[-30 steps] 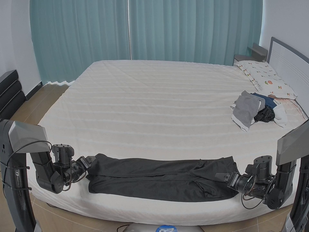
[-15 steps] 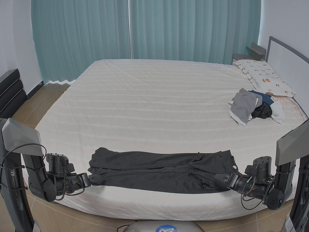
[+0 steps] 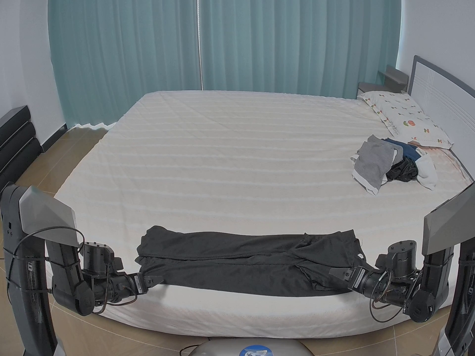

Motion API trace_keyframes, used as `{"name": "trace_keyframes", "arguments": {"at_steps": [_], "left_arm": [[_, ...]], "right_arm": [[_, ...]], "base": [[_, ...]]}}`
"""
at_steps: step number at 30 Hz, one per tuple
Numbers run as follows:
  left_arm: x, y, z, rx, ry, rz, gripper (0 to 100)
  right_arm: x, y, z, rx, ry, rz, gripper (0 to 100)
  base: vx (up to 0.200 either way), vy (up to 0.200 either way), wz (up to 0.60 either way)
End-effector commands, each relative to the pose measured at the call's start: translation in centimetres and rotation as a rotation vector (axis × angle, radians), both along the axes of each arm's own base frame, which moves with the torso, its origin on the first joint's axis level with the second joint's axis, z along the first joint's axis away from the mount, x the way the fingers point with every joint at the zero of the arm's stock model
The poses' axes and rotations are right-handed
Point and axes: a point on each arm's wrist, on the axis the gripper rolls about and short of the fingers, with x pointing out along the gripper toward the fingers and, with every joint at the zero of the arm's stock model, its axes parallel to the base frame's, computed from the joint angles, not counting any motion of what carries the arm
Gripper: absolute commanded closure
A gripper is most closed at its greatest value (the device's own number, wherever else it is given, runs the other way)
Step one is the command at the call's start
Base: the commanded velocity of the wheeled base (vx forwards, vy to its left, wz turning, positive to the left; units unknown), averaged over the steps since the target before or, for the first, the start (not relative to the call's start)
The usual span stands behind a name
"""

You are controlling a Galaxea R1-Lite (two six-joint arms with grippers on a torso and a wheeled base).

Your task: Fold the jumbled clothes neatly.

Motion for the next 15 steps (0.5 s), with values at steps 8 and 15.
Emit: {"name": "trace_keyframes", "arguments": {"at_steps": [8,15], "left_arm": [[0.9,0.3,-0.2,-0.034,-0.009,0.051,100],[0.8,1.7,0.1,-0.031,-0.019,0.095,100]], "right_arm": [[0.0,0.0,-0.3,-0.005,0.012,-0.002,0],[0.0,-0.1,-0.4,-0.007,0.016,-0.008,0]], "base": [[0.000,0.000,0.00],[0.000,0.000,0.00]]}}
